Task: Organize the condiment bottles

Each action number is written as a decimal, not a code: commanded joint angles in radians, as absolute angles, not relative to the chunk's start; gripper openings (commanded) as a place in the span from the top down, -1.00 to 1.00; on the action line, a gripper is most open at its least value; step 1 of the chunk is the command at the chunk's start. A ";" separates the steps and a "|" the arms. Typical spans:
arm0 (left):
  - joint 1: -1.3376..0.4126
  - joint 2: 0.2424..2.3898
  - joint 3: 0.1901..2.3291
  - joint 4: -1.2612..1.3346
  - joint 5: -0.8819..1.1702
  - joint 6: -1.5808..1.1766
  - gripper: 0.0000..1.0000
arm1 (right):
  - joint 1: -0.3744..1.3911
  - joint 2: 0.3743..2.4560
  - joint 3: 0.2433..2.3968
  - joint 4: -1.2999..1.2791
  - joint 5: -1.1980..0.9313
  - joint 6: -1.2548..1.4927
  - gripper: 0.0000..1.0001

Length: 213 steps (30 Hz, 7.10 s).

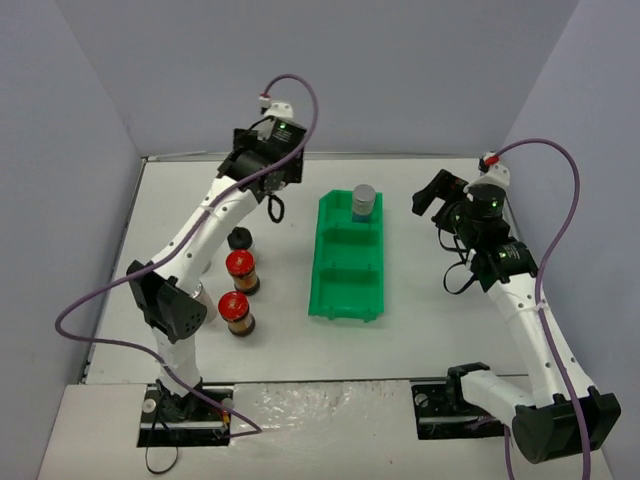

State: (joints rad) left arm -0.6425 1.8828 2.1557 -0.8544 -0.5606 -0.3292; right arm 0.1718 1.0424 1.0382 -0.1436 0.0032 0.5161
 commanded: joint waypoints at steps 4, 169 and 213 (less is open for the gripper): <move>-0.420 1.721 1.904 -0.930 -0.707 -0.586 -0.85 | 0.179 1.040 1.049 -0.068 0.009 0.499 -1.00; -0.934 2.119 2.092 -0.644 -0.110 -0.287 1.00 | 0.281 0.980 1.023 -0.143 0.400 0.580 -1.00; -0.940 2.075 2.050 -0.691 -0.185 -0.215 -0.67 | 0.281 1.002 1.018 -0.141 0.374 0.574 -1.00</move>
State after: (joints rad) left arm -0.9295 2.2183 2.0361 -0.6790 -0.1107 -0.2531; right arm 0.2783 1.0000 1.0016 -0.1913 0.3596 0.5727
